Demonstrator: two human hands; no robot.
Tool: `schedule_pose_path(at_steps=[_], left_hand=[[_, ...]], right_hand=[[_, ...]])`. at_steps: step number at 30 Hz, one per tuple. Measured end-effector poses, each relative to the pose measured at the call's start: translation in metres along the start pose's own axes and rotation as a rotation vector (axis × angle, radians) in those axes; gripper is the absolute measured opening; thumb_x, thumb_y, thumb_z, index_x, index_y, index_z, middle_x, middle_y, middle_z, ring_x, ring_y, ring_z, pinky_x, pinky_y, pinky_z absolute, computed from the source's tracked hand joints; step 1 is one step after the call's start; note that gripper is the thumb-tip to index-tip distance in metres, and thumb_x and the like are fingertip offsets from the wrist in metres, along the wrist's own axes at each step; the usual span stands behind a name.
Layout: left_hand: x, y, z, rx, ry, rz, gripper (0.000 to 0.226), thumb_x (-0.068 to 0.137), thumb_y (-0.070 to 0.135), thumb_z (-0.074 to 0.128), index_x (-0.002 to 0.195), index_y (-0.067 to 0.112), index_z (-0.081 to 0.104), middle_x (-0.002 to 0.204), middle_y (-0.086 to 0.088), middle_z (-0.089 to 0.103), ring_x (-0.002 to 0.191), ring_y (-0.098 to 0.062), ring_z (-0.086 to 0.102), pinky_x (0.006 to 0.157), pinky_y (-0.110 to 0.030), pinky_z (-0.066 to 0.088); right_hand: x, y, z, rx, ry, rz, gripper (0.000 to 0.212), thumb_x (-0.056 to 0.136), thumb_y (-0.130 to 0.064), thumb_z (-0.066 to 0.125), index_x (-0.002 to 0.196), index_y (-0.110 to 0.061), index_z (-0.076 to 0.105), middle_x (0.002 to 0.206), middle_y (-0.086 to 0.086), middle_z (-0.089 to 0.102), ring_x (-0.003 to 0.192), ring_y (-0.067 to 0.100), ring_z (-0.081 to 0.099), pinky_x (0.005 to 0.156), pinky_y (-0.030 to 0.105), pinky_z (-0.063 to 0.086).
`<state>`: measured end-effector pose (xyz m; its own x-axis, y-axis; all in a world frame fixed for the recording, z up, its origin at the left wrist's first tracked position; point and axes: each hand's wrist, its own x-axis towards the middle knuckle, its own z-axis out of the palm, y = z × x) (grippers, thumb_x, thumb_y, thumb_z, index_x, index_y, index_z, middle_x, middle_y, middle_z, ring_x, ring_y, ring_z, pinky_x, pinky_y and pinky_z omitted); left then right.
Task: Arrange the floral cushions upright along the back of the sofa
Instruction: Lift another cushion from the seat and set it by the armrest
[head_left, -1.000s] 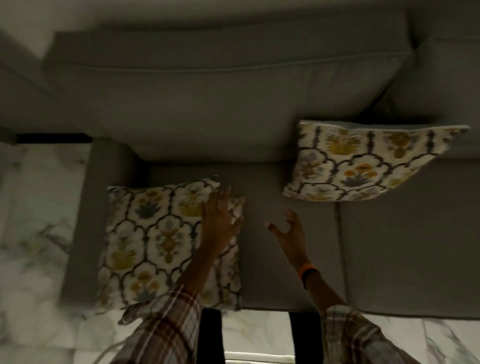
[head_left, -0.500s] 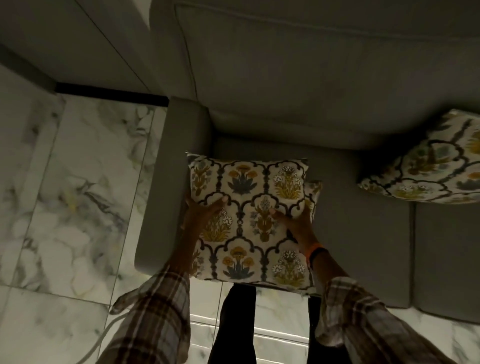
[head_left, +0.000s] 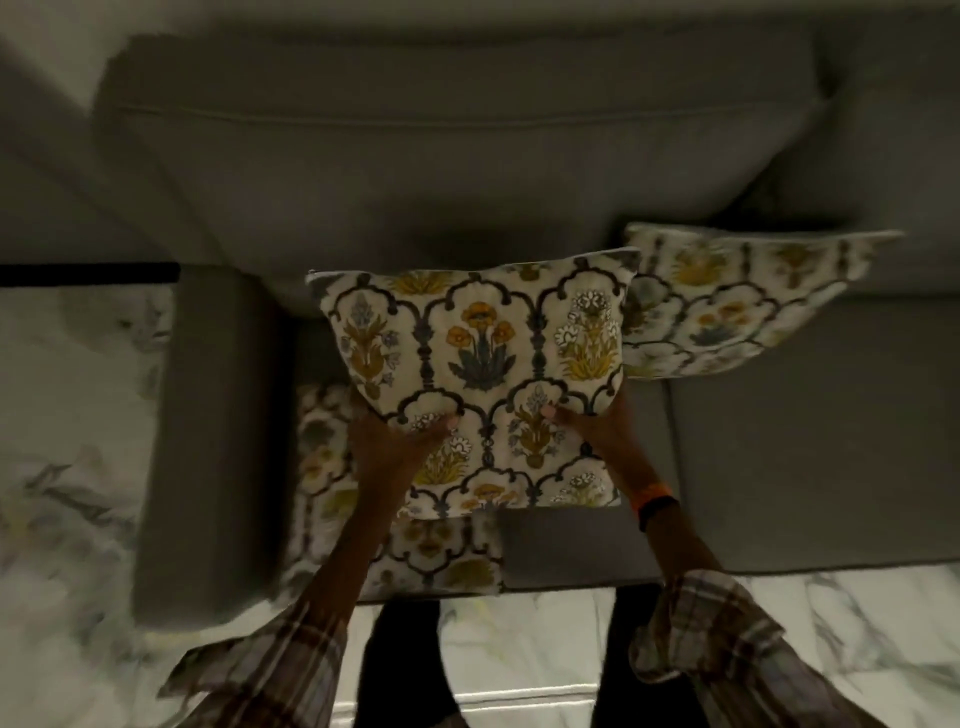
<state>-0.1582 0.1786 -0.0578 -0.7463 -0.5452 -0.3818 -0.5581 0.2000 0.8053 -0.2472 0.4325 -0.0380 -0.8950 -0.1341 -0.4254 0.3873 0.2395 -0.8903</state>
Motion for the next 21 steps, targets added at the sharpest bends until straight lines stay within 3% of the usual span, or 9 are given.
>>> schedule_pose_path(at_steps=[2, 4, 8, 10, 12, 14, 17, 19, 21], left_hand=[[-0.023, 0.017, 0.068, 0.039, -0.026, 0.023, 0.136, 0.044, 0.091, 0.070, 0.153, 0.017, 0.032, 0.156, -0.008, 0.041, 0.144, -0.026, 0.039, 0.119, -0.046, 0.036], [-0.050, 0.034, 0.132, 0.058, -0.054, 0.022, 0.131, 0.048, 0.090, 0.071, 0.150, 0.014, 0.037, 0.152, -0.009, 0.046, 0.140, -0.025, 0.045, 0.114, -0.046, 0.043], [-0.099, 0.089, 0.260, 0.004, -0.140, 0.034, 0.103, 0.065, 0.056, 0.089, 0.146, 0.017, 0.039, 0.145, -0.002, 0.052, 0.132, -0.016, 0.054, 0.104, -0.041, 0.054], [-0.117, 0.118, 0.327, -0.025, -0.161, 0.087, 0.085, 0.070, 0.041, 0.091, 0.138, 0.027, 0.044, 0.134, -0.006, 0.060, 0.124, -0.019, 0.062, 0.097, -0.039, 0.058], [-0.129, 0.141, 0.391, -0.061, -0.168, 0.139, 0.085, 0.070, 0.020, 0.093, 0.137, 0.029, 0.041, 0.132, -0.007, 0.061, 0.121, -0.017, 0.064, 0.094, -0.031, 0.059], [-0.139, 0.161, 0.442, -0.049, -0.213, 0.178, 0.087, 0.070, 0.020, 0.092, 0.141, 0.014, 0.041, 0.135, -0.010, 0.060, 0.123, -0.019, 0.062, 0.098, -0.030, 0.057], [-0.145, 0.188, 0.520, -0.037, -0.275, 0.202, 0.080, 0.071, 0.029, 0.091, 0.136, 0.013, 0.047, 0.131, -0.006, 0.063, 0.124, -0.009, 0.061, 0.100, -0.033, 0.056], [-0.144, 0.209, 0.567, -0.045, -0.292, 0.255, 0.081, 0.071, 0.022, 0.091, 0.136, 0.024, 0.042, 0.127, 0.003, 0.061, 0.123, 0.003, 0.058, 0.099, -0.022, 0.054], [-0.139, 0.237, 0.617, -0.056, -0.326, 0.353, 0.101, 0.076, 0.013, 0.087, 0.145, 0.048, 0.022, 0.141, 0.015, 0.050, 0.131, 0.003, 0.051, 0.105, -0.021, 0.049]], right_hand=[[0.007, 0.004, -0.075, -0.009, -0.011, -0.023, 0.093, 0.076, -0.002, 0.091, 0.156, -0.014, 0.044, 0.143, 0.001, 0.067, 0.126, 0.012, 0.069, 0.099, 0.039, 0.062], [0.015, 0.012, -0.148, 0.017, -0.015, -0.014, 0.093, 0.075, -0.009, 0.093, 0.155, -0.013, 0.045, 0.145, 0.006, 0.067, 0.128, 0.021, 0.069, 0.102, 0.049, 0.060], [0.030, 0.023, -0.298, 0.107, 0.095, -0.013, 0.108, 0.067, -0.053, 0.094, 0.155, -0.019, 0.042, 0.147, 0.002, 0.063, 0.131, 0.015, 0.066, 0.101, 0.032, 0.059], [0.043, 0.032, -0.369, 0.184, 0.154, -0.006, 0.105, 0.077, -0.064, 0.082, 0.160, -0.021, 0.036, 0.153, 0.003, 0.059, 0.136, 0.019, 0.062, 0.104, 0.035, 0.057], [0.060, 0.043, -0.435, 0.238, 0.200, 0.007, 0.086, 0.093, -0.069, 0.060, 0.163, -0.024, 0.034, 0.157, 0.003, 0.056, 0.140, 0.024, 0.059, 0.112, 0.048, 0.052], [0.080, 0.058, -0.487, 0.245, 0.255, 0.014, 0.068, 0.106, -0.063, 0.038, 0.161, -0.023, 0.038, 0.156, 0.003, 0.058, 0.139, 0.025, 0.060, 0.116, 0.053, 0.048], [0.111, 0.073, -0.561, 0.259, 0.328, 0.033, 0.068, 0.104, -0.065, 0.031, 0.159, -0.026, 0.042, 0.151, 0.002, 0.062, 0.134, 0.022, 0.065, 0.115, 0.053, 0.049], [0.132, 0.083, -0.608, 0.279, 0.370, 0.065, 0.073, 0.100, -0.071, 0.031, 0.160, -0.029, 0.040, 0.150, 0.000, 0.063, 0.130, 0.018, 0.067, 0.114, 0.049, 0.052], [0.155, 0.093, -0.658, 0.304, 0.401, 0.064, 0.079, 0.096, -0.078, 0.033, 0.162, -0.034, 0.034, 0.155, -0.001, 0.058, 0.134, 0.019, 0.065, 0.115, 0.049, 0.050]])
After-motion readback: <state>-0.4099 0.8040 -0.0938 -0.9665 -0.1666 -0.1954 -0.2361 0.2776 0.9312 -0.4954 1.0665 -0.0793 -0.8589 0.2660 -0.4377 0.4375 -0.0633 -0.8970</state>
